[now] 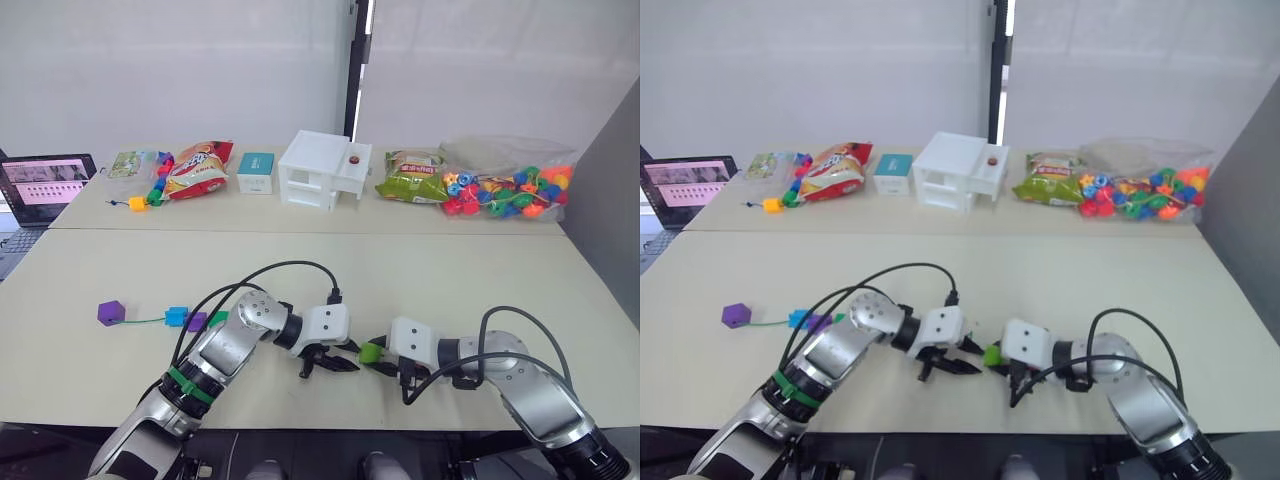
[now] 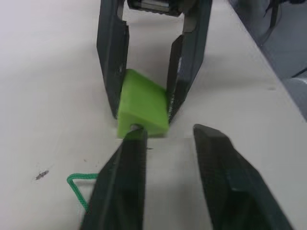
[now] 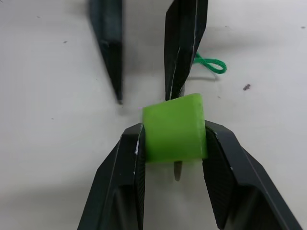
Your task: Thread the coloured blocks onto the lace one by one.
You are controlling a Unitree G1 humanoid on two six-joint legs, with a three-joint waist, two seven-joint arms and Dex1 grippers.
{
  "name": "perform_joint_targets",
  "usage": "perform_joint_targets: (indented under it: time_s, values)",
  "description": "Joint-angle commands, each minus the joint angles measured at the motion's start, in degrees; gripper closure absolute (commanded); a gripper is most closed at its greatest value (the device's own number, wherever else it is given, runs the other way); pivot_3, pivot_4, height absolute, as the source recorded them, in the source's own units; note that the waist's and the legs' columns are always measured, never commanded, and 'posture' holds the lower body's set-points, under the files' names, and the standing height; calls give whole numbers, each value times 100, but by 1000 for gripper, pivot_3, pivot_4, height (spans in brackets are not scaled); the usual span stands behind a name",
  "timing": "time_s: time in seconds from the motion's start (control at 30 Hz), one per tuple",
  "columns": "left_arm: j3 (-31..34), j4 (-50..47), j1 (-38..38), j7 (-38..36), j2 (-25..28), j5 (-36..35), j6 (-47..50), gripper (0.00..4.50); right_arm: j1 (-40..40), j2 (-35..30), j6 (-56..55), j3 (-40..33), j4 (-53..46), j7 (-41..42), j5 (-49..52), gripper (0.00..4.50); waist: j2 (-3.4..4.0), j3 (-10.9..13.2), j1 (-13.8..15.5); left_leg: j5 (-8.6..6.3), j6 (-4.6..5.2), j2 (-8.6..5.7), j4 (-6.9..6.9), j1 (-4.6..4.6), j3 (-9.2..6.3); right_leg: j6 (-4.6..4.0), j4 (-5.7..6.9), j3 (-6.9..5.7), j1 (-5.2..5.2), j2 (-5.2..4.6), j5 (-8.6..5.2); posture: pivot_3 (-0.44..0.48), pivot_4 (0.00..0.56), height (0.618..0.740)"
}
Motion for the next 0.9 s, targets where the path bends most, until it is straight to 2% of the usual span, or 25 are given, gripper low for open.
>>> perform_joint_targets:
  time_s: [0.03, 0.07, 0.33, 0.63, 0.9]
  values:
    - [482, -521, -65, 61, 301, -183, 88, 1412, 102, -7, 62, 210, 55, 102, -2, 3364, 0, 0, -21, 0, 0, 3, -1, 0, 0, 0, 2, 0, -1, 2, 0, 0, 150, 740]
    - [535, -552, -35, 61, 397, -197, 99, 1121, 95, -7, 51, 218, 66, 105, 1, 3364, 1, -1, -28, 0, 0, 3, -3, 3, -1, 0, 3, 0, -1, 2, 0, 0, 150, 740]
    - [734, -702, 85, 108, 794, -217, 37, 1095, -37, 133, 53, 376, 45, 126, 26, 3364, 1, -1, -48, 0, 0, 3, -6, 7, 0, 0, 1, 0, 1, 3, 0, 0, 150, 740]
    - [232, -793, 48, 317, 441, 25, -9, 1095, -251, 329, 506, 779, 44, 129, -176, 3364, 1, -1, -177, 0, 1, 6, -8, 14, -1, -1, 7, 0, 3, 7, 0, 0, 150, 740]
    - [323, -510, 34, 263, 687, 63, -251, 1095, -205, 360, 608, 783, -91, 79, -205, 3364, 1, -1, -181, -2, 4, 5, -10, 30, -1, -2, 42, 1, 1, 5, -1, 0, 150, 740]
